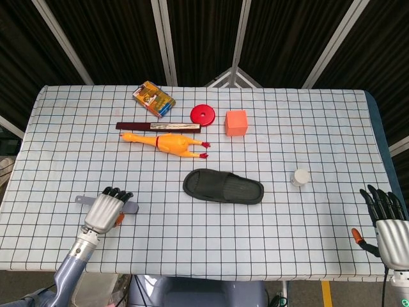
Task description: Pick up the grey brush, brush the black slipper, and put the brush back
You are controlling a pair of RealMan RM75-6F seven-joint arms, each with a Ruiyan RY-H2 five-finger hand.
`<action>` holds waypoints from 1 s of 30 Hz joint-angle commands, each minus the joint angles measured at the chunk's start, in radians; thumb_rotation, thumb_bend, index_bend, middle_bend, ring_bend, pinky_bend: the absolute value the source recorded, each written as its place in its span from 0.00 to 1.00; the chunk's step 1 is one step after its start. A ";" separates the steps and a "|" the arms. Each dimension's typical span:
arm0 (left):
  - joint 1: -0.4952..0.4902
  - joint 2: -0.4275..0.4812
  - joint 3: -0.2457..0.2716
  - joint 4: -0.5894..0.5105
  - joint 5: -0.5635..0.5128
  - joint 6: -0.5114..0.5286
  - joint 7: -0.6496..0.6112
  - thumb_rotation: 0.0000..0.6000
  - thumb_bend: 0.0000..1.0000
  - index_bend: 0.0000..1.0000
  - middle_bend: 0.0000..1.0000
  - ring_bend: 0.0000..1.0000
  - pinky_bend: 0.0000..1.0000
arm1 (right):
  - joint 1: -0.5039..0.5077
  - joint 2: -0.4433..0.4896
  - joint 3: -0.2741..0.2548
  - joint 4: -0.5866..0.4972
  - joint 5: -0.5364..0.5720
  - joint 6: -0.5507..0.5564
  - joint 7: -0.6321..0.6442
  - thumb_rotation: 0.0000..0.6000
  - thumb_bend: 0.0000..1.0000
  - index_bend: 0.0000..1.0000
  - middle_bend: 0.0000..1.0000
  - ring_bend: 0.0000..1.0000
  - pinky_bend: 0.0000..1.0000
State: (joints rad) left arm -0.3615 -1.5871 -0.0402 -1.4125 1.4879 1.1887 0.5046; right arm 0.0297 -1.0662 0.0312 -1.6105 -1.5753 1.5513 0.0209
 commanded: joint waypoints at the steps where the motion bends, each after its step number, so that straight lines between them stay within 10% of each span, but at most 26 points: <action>1: -0.002 -0.001 0.000 0.002 -0.008 -0.004 0.002 1.00 0.31 0.32 0.38 0.30 0.29 | 0.000 0.000 0.000 0.000 0.000 -0.002 -0.001 1.00 0.35 0.00 0.00 0.00 0.00; 30: -0.022 0.009 0.020 -0.011 -0.050 -0.035 0.005 1.00 0.46 0.41 0.48 0.38 0.33 | 0.000 0.004 -0.001 -0.005 -0.004 -0.006 0.004 1.00 0.35 0.00 0.00 0.00 0.00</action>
State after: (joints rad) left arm -0.3831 -1.5784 -0.0206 -1.4240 1.4385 1.1546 0.5096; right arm 0.0297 -1.0625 0.0297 -1.6151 -1.5792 1.5453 0.0250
